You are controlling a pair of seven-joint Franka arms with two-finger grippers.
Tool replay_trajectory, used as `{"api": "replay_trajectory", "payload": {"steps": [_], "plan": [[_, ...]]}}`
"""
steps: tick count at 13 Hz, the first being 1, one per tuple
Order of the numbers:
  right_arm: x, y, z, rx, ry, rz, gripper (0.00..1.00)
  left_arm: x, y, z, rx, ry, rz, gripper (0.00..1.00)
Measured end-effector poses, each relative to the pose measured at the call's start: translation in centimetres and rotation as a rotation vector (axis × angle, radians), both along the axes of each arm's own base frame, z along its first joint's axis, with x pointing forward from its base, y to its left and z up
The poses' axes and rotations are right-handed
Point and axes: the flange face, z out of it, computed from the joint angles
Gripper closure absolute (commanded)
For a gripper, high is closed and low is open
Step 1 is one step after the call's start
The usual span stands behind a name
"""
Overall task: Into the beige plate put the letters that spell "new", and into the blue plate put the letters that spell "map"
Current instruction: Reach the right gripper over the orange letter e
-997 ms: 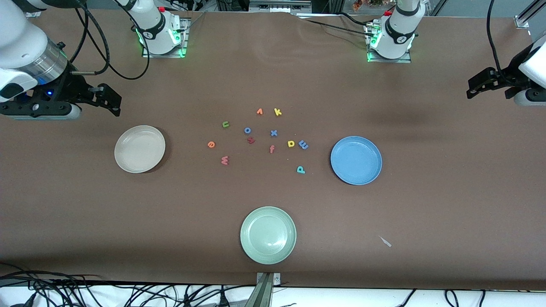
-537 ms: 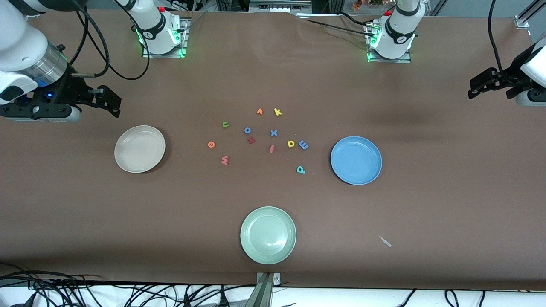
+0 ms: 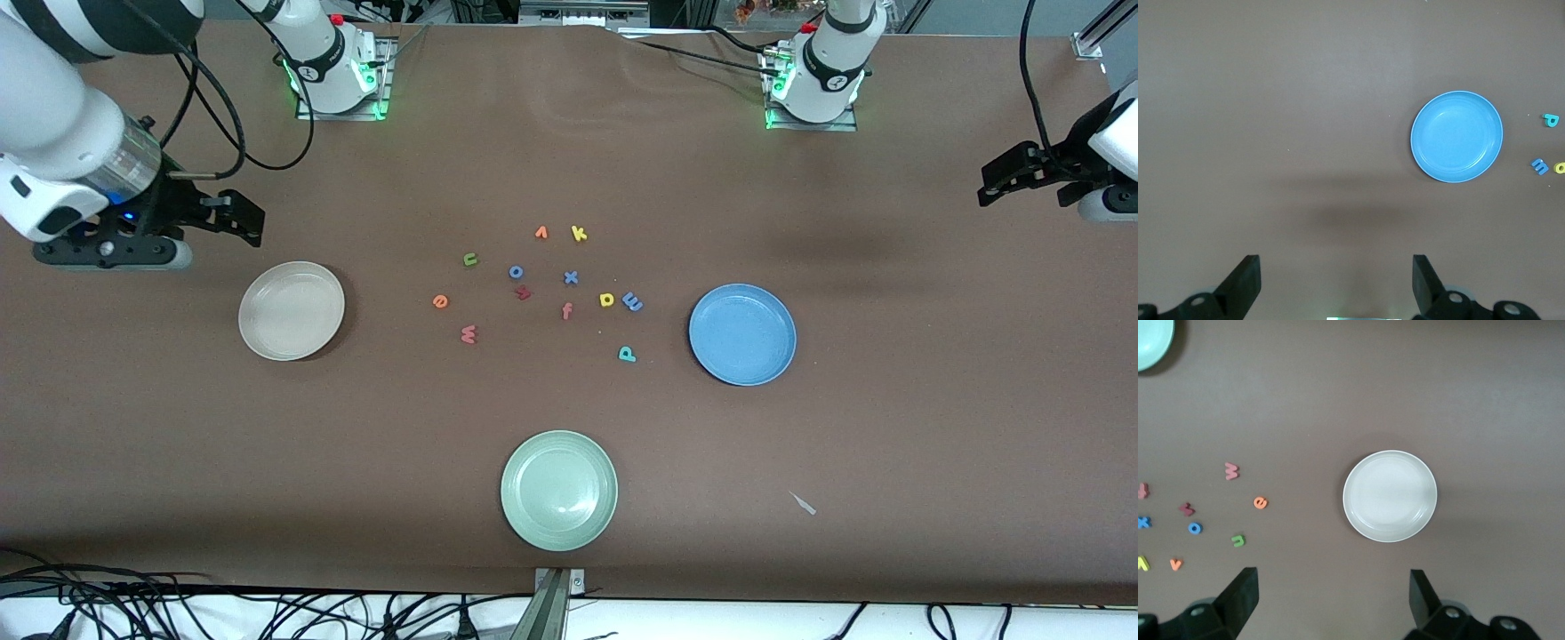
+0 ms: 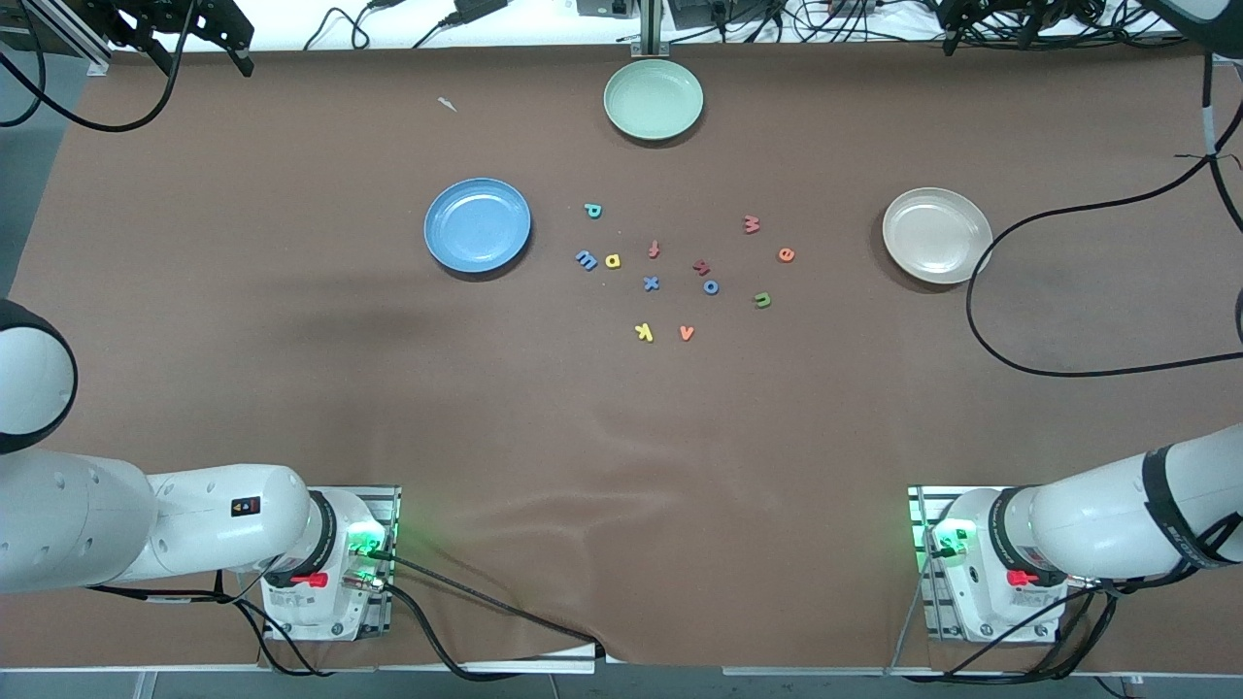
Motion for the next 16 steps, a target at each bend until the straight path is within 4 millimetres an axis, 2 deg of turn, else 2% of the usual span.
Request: {"api": "replay_trajectory", "payload": {"steps": [5,7,11,13,16], "plan": [[-0.1,3.1,-2.6,-0.002,0.044,0.068,0.0,0.0,0.1,0.0,0.0,0.0,-0.003,0.0],[0.5,3.7,-4.8,0.041,0.057,0.063,0.0,0.0,0.1,0.0,0.0,0.0,-0.003,0.0],[1.3,4.5,-12.5,0.077,0.031,0.062,0.0,0.0,0.1,0.0,0.0,0.0,-0.003,0.0],[0.9,7.1,-16.5,0.105,-0.023,0.084,0.0,0.0,0.1,0.0,0.0,0.0,-0.002,0.0],[-1.2,12.6,-22.5,0.147,-0.058,0.033,0.0,0.0,0.3,0.0,0.0,0.0,0.001,0.0]]}}
